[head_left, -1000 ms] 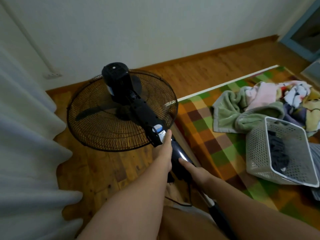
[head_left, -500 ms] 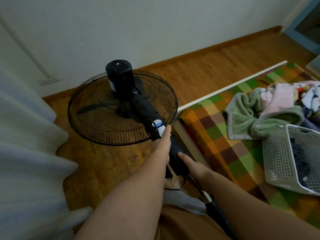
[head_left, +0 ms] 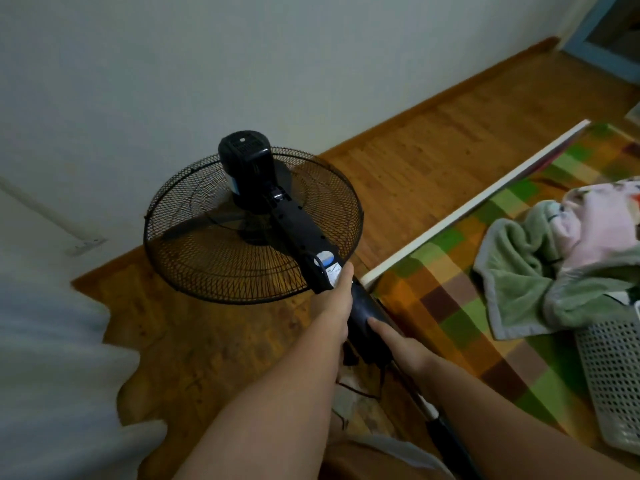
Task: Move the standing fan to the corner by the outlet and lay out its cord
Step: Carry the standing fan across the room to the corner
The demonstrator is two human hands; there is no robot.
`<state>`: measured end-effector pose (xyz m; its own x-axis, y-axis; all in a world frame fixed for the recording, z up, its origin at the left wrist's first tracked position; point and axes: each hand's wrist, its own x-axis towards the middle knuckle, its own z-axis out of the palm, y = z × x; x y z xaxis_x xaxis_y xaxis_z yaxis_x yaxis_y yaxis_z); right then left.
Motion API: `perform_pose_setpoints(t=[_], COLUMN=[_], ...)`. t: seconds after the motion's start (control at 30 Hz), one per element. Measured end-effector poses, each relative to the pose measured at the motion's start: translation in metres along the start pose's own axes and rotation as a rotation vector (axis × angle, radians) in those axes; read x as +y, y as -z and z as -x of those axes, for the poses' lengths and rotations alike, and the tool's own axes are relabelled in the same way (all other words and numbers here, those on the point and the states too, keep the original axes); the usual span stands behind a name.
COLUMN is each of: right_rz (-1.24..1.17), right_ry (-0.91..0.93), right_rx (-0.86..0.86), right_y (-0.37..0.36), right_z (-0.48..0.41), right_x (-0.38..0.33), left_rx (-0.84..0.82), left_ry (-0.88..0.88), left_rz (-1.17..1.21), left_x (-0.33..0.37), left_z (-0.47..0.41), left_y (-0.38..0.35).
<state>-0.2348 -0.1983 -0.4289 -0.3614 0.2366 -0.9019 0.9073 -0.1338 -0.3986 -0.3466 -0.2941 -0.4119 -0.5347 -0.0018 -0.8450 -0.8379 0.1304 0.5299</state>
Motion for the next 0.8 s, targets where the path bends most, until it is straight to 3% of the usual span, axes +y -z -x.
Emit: perform_pose_setpoints(t=[0.4,0.8], right_rz=[-0.166,-0.345], right_ry=[-0.010,-0.020], right_rx=[0.086,0.183], right_y=[-0.004,-0.080], right_z=[-0.036,-0.087], right_x=[-0.120,-0.251], left_rx=[-0.165,-0.314], left_ry=[-0.016,-0.031], left_rz=[-0.146,-0.322], left_x=[0.129,0.266], left_z=[-0.066,-0.171], left_y=[-0.026,-0.002])
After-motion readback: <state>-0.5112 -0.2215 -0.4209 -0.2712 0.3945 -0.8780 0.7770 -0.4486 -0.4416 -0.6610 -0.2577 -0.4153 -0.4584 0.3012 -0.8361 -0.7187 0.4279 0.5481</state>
